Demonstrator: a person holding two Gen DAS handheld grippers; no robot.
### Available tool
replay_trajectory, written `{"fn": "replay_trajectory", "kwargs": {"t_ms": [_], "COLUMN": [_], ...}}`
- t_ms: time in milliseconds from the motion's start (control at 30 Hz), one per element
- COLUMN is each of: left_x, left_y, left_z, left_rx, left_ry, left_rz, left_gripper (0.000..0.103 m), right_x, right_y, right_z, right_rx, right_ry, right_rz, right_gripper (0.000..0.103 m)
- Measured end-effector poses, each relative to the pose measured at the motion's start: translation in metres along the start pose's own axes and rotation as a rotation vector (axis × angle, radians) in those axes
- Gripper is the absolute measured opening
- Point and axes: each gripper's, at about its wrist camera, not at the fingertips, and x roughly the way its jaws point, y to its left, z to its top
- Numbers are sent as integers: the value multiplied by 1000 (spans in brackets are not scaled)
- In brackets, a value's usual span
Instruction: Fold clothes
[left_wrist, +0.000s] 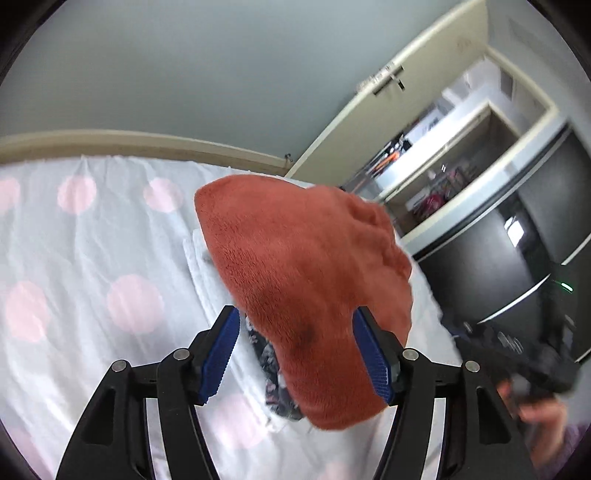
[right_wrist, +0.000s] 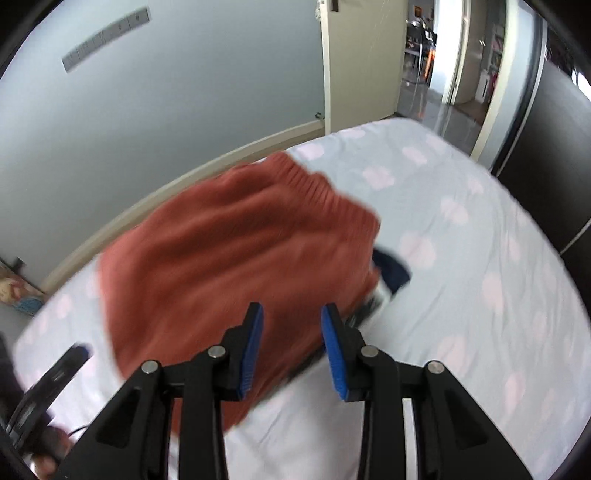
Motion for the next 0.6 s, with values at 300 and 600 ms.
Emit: {"fn": "replay_trajectory", "kwargs": {"t_ms": [300,600], "left_x": [-60,-157], "left_y": [-83,-128], "left_z": [-3,-38], "left_rx": [229,420], "left_ry": [-57,-137], "left_rz": [25,63], "left_gripper": [65,76], "right_x": [-122,-220], "right_y": [29,46], "right_z": [-126,-221], "right_rx": [31,91], "right_ry": [-152,-301], "right_rz": [25,-51], "right_gripper": [53,56]}}
